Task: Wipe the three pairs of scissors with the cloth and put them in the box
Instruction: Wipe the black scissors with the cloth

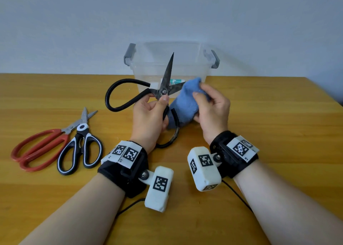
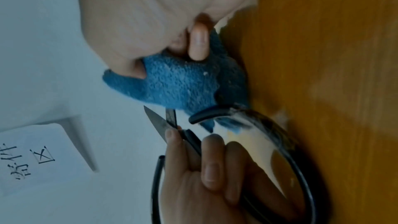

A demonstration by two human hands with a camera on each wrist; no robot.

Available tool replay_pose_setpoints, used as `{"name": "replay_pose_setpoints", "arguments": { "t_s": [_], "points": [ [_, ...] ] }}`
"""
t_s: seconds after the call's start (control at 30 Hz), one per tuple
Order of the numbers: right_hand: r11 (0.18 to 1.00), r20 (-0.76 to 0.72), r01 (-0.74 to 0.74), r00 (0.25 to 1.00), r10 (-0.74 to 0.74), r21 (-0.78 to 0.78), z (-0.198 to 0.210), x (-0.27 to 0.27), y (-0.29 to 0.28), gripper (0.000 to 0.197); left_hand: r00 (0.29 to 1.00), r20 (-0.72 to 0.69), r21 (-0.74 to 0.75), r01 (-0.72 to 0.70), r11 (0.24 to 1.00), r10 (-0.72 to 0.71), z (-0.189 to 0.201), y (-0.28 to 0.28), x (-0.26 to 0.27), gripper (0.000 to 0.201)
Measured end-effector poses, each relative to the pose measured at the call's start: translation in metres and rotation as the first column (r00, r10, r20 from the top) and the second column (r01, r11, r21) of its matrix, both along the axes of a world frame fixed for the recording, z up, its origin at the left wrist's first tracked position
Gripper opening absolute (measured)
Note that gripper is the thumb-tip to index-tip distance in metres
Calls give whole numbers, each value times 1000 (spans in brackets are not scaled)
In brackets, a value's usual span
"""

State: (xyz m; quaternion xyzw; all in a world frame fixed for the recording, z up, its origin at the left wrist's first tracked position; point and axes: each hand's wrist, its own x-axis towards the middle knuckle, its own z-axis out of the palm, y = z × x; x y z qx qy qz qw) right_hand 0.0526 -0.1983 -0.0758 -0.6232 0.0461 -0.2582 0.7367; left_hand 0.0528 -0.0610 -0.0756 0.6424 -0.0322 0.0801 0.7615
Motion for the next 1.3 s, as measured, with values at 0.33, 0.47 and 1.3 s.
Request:
{"name": "replay_pose_setpoints", "arguments": {
  "t_s": [0.33, 0.47, 1.3],
  "points": [
    [973, 33, -112, 992, 121, -204, -9, 1, -1, 27, 995, 30, 67, 89, 994, -91, 5, -1, -3, 7],
    [988, 9, -71, 997, 73, -134, -11, 4, -1, 26, 995, -2, 19, 95, 995, -95, 5, -1, -2, 9],
    [897, -47, -288, 946, 321, 335, 4, -4, -6, 16, 993, 84, 125, -96, 988, 86, 28, 26, -6, 16]
  ]
}}
